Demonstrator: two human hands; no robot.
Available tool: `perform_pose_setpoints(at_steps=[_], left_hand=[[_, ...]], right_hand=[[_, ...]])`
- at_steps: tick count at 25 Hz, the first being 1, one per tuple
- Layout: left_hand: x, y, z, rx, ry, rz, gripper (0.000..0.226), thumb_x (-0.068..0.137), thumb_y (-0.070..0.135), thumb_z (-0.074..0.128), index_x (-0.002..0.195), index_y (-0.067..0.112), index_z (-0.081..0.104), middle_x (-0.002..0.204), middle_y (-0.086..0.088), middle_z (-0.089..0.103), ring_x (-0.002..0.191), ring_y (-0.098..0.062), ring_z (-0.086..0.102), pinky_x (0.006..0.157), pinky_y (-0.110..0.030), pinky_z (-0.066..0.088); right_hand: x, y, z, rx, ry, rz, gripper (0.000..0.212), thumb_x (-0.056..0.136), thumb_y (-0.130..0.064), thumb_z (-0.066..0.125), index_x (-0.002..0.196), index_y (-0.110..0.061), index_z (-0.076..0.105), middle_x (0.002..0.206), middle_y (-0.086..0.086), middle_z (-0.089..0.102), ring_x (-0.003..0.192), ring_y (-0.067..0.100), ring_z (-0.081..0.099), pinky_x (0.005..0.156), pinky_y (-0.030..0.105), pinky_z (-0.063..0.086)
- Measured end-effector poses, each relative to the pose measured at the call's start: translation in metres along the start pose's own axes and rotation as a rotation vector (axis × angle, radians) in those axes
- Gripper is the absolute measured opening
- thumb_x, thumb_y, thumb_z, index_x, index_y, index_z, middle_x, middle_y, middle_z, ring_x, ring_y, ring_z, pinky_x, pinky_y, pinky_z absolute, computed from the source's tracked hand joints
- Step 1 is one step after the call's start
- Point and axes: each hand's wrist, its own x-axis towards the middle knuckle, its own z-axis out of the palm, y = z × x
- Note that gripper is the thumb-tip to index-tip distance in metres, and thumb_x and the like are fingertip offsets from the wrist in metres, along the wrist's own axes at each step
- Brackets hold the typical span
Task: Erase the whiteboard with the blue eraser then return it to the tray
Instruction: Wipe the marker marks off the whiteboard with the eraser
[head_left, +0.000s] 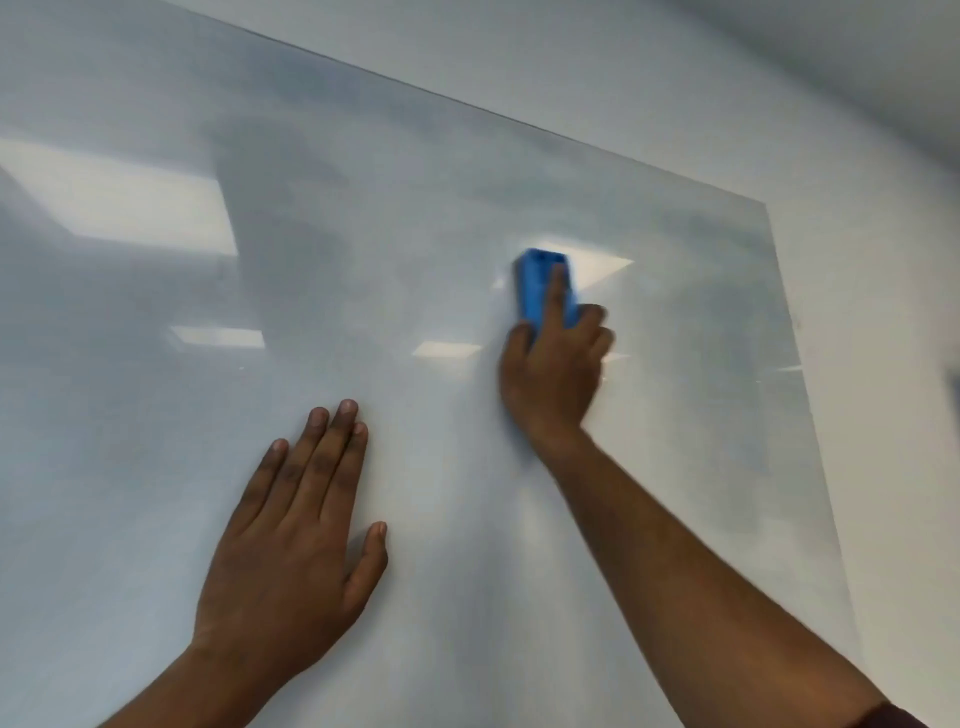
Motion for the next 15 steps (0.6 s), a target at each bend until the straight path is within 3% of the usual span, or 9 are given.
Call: perform_pose_setpoints(at_steps=[3, 5, 7, 9, 11, 13, 15], left_hand=[[0.007, -0.007, -0.004, -0.004, -0.001, 0.026, 0.083, 0.096, 0.048, 0.043, 0.164, 0.002, 0.033, 0.176, -0.012, 0.025, 0.163, -0.026, 0.023, 0.133, -0.042, 0.013], [0.020, -0.022, -0.009, 0.012, -0.005, 0.019, 0.085, 0.098, 0.052, 0.040, 0.166, 0.003, 0.029, 0.177, -0.011, 0.023, 0.164, -0.026, 0.022, 0.133, -0.039, 0.009], [0.038, -0.047, -0.019, 0.033, 0.002, -0.004, 0.085, 0.100, 0.055, 0.037, 0.167, 0.004, 0.026, 0.177, -0.011, 0.021, 0.164, -0.027, 0.022, 0.134, -0.039, 0.009], [0.051, -0.081, -0.030, 0.070, -0.012, -0.010, 0.086, 0.101, 0.058, 0.035, 0.168, 0.005, 0.024, 0.178, -0.009, 0.018, 0.164, -0.026, 0.019, 0.134, -0.039, 0.011], [0.053, -0.116, -0.042, 0.105, -0.028, 0.003, 0.085, 0.102, 0.060, 0.032, 0.169, 0.007, 0.022, 0.179, -0.007, 0.016, 0.165, -0.024, 0.016, 0.134, -0.040, 0.012], [0.045, -0.146, -0.051, 0.116, -0.033, -0.009, 0.084, 0.103, 0.060, 0.031, 0.169, 0.009, 0.021, 0.179, -0.004, 0.014, 0.166, -0.021, 0.014, 0.134, -0.039, 0.012], [0.034, -0.165, -0.057, 0.099, -0.021, -0.038, 0.083, 0.104, 0.059, 0.030, 0.170, 0.010, 0.020, 0.179, -0.003, 0.013, 0.166, -0.020, 0.013, 0.134, -0.038, 0.011]], right_hand=[[-0.050, -0.031, 0.005, 0.027, -0.099, -0.632, 0.071, 0.100, -0.039, 0.041, 0.165, -0.026, 0.014, 0.136, 0.015, 0.047, 0.109, 0.032, 0.047, 0.089, 0.042, 0.046], [-0.024, -0.017, -0.002, 0.014, -0.090, -0.776, 0.067, 0.105, -0.042, 0.043, 0.165, -0.024, 0.019, 0.138, 0.014, 0.049, 0.110, 0.031, 0.049, 0.092, 0.042, 0.049], [0.011, 0.002, -0.008, -0.033, -0.074, -0.523, 0.064, 0.106, -0.042, 0.046, 0.164, -0.027, 0.023, 0.138, 0.015, 0.049, 0.111, 0.034, 0.049, 0.096, 0.044, 0.048], [0.044, 0.003, -0.007, -0.022, -0.077, -0.098, 0.065, 0.106, -0.045, 0.046, 0.164, -0.031, 0.021, 0.139, 0.015, 0.045, 0.119, 0.037, 0.045, 0.097, 0.042, 0.046], [0.055, -0.030, 0.002, -0.003, -0.045, 0.169, 0.065, 0.106, -0.046, 0.044, 0.164, -0.031, 0.020, 0.138, 0.017, 0.041, 0.122, 0.038, 0.044, 0.091, 0.040, 0.043], [0.031, -0.092, 0.014, 0.026, -0.030, 0.106, 0.065, 0.105, -0.047, 0.044, 0.164, -0.029, 0.021, 0.137, 0.018, 0.041, 0.120, 0.038, 0.044, 0.087, 0.041, 0.046], [-0.021, -0.155, 0.022, 0.069, -0.007, -0.175, 0.067, 0.102, -0.045, 0.045, 0.162, -0.025, 0.025, 0.132, 0.017, 0.045, 0.112, 0.035, 0.046, 0.081, 0.042, 0.050]])
